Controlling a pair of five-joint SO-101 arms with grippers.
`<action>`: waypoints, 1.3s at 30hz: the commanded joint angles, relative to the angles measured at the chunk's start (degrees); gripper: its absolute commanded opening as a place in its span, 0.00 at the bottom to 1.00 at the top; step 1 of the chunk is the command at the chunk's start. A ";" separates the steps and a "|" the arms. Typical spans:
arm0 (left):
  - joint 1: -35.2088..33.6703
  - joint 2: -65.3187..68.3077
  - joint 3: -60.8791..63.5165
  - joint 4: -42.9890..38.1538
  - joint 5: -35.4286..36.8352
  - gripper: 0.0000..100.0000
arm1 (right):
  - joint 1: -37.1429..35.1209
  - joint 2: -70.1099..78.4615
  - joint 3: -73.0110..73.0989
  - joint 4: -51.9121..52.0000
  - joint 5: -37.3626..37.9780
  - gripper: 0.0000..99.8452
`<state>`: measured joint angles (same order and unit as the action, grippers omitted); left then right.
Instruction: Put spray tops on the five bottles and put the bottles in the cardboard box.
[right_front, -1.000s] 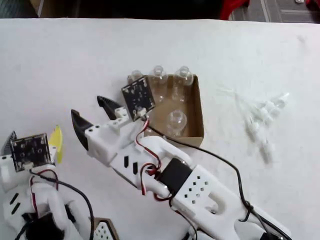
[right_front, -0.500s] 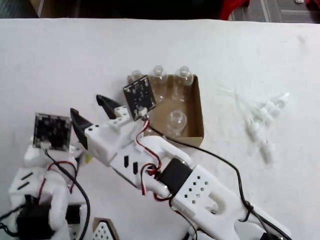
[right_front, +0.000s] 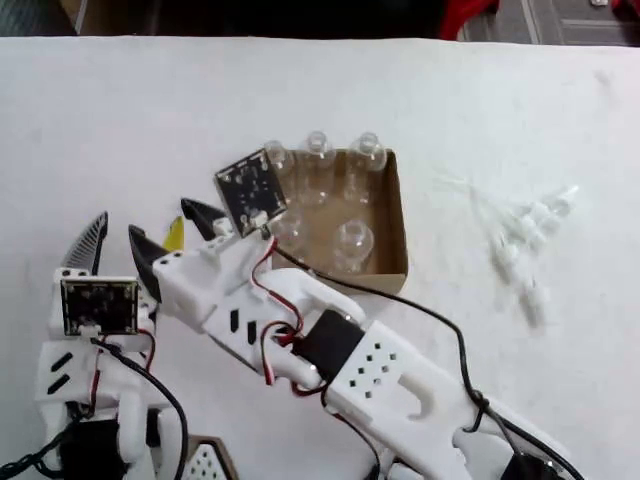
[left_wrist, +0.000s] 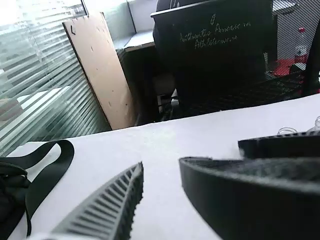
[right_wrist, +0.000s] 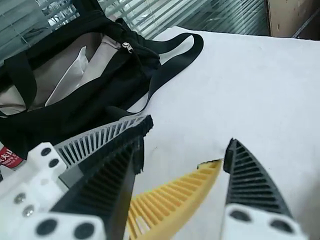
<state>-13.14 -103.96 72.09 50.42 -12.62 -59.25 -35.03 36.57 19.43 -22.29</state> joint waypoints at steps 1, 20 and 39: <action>2.24 -0.40 1.23 -2.73 0.26 0.27 | -0.40 0.75 -4.13 1.89 -0.62 0.24; 2.95 -0.40 4.92 -10.99 0.70 0.02 | 0.13 1.63 -5.63 4.18 -0.53 0.24; -23.52 -0.31 24.79 -33.76 -5.71 0.02 | 0.40 -4.18 -1.85 3.65 -0.26 0.24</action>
<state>-33.54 -103.78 96.88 18.42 -17.71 -57.93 -37.05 35.34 23.47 -22.37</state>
